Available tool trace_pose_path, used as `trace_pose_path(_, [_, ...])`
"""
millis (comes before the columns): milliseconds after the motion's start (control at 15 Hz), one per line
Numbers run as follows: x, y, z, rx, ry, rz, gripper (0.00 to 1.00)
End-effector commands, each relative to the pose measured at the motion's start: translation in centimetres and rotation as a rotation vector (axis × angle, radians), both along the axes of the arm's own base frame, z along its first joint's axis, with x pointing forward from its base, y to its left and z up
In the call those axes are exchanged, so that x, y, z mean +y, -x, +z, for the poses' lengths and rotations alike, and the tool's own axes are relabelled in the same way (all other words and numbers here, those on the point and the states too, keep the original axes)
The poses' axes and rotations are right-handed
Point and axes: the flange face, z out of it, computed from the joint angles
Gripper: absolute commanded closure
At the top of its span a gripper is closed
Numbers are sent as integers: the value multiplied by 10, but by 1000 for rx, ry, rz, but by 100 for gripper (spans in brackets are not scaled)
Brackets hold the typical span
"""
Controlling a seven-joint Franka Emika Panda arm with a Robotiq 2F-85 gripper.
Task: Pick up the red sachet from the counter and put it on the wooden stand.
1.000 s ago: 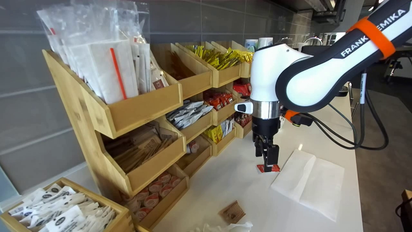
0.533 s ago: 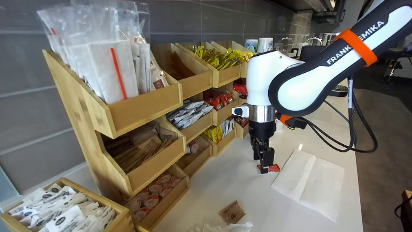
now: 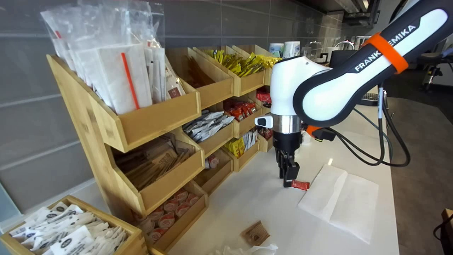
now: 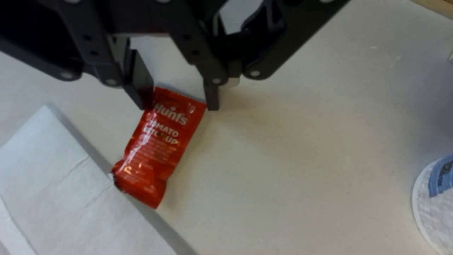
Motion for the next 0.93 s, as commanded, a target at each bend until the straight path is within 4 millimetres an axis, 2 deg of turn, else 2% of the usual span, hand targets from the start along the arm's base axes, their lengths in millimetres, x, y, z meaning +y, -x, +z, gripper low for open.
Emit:
trace_pose_path(0, [-1,-8,-4,-1,-11,8,79])
trace_pose_path(67, [-1,-8,-4,0,-11,8,81])
trace_pose_path(200, [-1,-7,-2,-4,-11,5,56])
trace_pose_path(333, [-2,-7,-1,-5,-11,4,51])
trace_pose_path(400, [-2,-7,-1,-3,-11,4,56])
trace_pose_path(467, [-2,-6,-2,-2,-11,4,75])
trace_pose_path(533, [-2,-7,-2,-2,-12,2,81])
trace_pose_path(600, [-3,-7,-2,-2,-11,2,82])
trace_pose_path(733, [-4,-7,-2,-2,-11,1,97])
trace_pose_path(867, [-5,-7,-2,-3,-11,-1,100])
